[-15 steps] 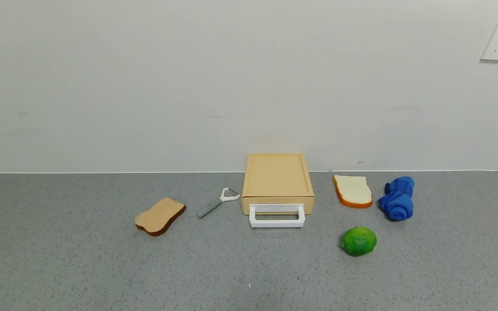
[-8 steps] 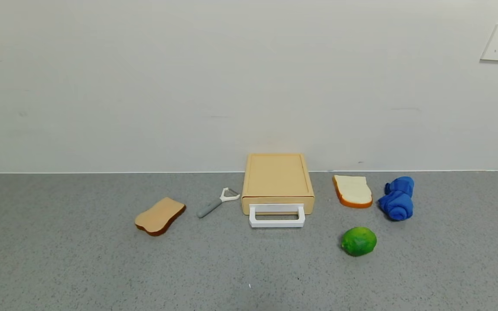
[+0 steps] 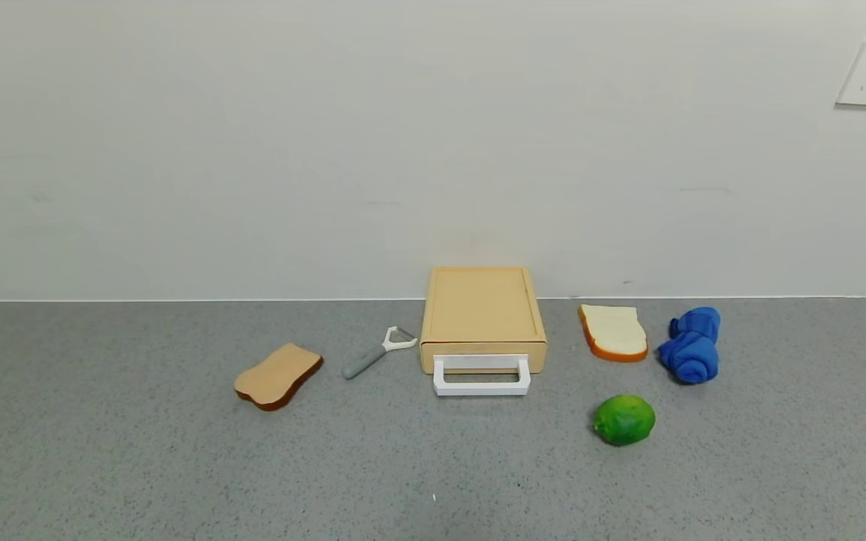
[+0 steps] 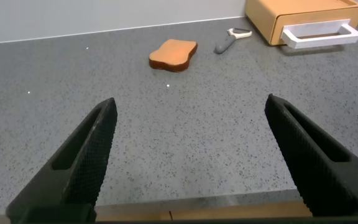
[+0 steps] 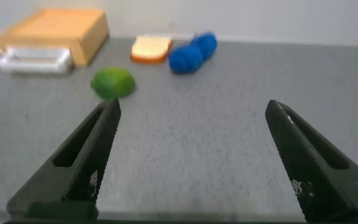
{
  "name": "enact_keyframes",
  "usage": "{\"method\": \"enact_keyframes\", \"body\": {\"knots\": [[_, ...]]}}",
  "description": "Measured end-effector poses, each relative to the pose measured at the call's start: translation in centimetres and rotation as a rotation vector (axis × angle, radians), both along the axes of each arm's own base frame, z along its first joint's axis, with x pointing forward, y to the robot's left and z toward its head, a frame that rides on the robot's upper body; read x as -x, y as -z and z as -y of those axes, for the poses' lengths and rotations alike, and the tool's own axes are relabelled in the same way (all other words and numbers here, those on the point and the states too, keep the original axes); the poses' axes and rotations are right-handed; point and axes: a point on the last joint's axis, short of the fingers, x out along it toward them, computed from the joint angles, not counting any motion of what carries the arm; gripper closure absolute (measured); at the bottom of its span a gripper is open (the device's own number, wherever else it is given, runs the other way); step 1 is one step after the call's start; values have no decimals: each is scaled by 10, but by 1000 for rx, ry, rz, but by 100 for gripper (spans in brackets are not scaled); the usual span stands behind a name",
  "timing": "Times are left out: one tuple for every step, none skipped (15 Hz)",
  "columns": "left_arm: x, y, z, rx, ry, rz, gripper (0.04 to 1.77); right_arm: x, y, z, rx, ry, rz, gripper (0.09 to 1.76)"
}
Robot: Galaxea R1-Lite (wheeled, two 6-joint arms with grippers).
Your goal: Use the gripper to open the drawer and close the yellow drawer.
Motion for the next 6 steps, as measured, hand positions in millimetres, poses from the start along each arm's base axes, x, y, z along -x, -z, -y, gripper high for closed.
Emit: {"method": "enact_keyframes", "body": {"knots": [[0,0,0,0,0,0,9,0,2,0,0,1,-7,14],[0,0,0,0,0,0,9,-1,3,0,-2,1,-15,14],[0,0,0,0,0,0,9,-1,4,0,-4,1,-16,14],[0,0,0,0,0,0,9,-1,4,0,-4,2,-19,14],[0,0,0,0,0,0,9,-1,4,0,-4,2,-19,14],[0,0,0,0,0,0,9,-1,5,0,-5,2,-20,14]]}}
